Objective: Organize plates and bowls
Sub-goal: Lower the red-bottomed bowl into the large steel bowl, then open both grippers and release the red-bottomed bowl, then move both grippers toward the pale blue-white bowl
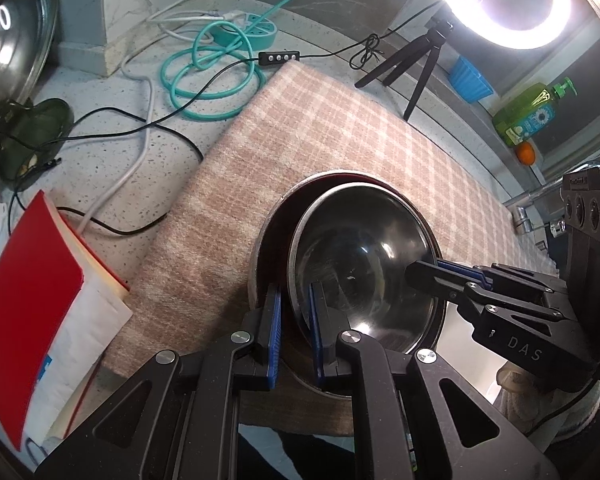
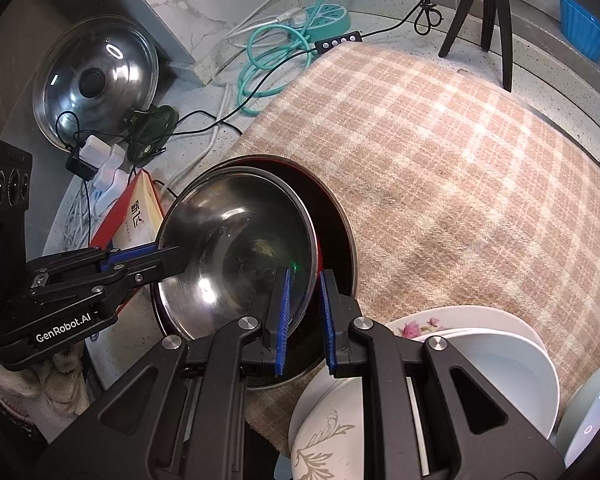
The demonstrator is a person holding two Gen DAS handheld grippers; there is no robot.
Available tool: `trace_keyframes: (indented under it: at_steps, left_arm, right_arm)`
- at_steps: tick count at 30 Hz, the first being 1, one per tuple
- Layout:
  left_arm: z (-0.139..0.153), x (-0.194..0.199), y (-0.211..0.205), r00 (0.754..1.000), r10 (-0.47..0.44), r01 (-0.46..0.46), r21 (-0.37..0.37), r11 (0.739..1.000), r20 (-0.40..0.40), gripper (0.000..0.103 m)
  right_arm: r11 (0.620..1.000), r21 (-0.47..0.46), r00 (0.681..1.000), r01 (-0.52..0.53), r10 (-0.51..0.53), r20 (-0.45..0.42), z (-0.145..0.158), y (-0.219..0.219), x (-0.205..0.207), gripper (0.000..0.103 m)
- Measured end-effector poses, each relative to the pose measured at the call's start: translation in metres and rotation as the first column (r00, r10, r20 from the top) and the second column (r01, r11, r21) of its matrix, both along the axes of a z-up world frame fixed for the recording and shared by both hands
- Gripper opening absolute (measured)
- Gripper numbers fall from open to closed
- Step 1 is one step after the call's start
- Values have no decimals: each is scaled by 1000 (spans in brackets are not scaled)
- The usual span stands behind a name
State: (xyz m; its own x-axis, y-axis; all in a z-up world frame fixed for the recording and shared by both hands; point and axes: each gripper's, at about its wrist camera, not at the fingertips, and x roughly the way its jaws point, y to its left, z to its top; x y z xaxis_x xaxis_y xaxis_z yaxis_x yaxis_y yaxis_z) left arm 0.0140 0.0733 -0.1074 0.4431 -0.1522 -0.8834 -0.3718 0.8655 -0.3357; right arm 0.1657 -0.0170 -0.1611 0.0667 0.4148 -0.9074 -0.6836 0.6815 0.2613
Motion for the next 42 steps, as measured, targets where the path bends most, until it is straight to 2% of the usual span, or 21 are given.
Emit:
trace_keyframes:
  at_steps: [3,6,8,12,14,16,19,21,26,33,38,42]
  left_arm:
    - [0,1,0,1000,0,0,4,1000,-3,12]
    - [2,1,1,1000,3,-3,11,1000,1,12]
    - [3,1,1,1000,3,-3,9,1000,1,13]
    - [9,0,-1,1000,-5,5,19,1000,14,17]
    - [13,0,-1,1000,-5,5,19,1000,21,20]
    - [17,-1,-1,999,-1,1,19,1000,34,28]
    - [24,-1,-2,999,-7,6,34,999,47,31]
    - [28,-2,-2,999,-3,1,50,999,54,44]
    - [39,-2,-6,997,-11,4,87,996,76,59]
    - [50,-1,-16,994,-18,7,97,995,109,59]
    - [61,3,-34,990,-47,29,131,991,133,63]
    - [68,7,-46,986,-69,52,117,992,153,63]
  right_arm:
    - [1000,2,1000,2,-2,1,1,0,0,20]
    - [1000,26,1000,4,-4,2,4,-1,1,32]
    - [999,47,1000,6,-5,-4,7,-2,1,45]
    - [996,90,1000,5,-5,-2,16,-4,-1,59]
    - [995,99,1000,14,-15,2,20,-6,-2,73]
    - [991,128,1000,25,-25,-2,25,-10,-1,73]
    - [988,149,999,43,-44,5,32,-17,1,76]
    - [985,159,997,67,-72,23,38,-25,4,81]
    - [974,191,991,126,-134,30,51,-48,14,86]
    - [962,206,977,179,-198,73,74,-83,22,87]
    - [953,213,965,216,-242,103,87,-112,25,87]
    - [941,221,950,257,-287,118,96,-143,27,88]
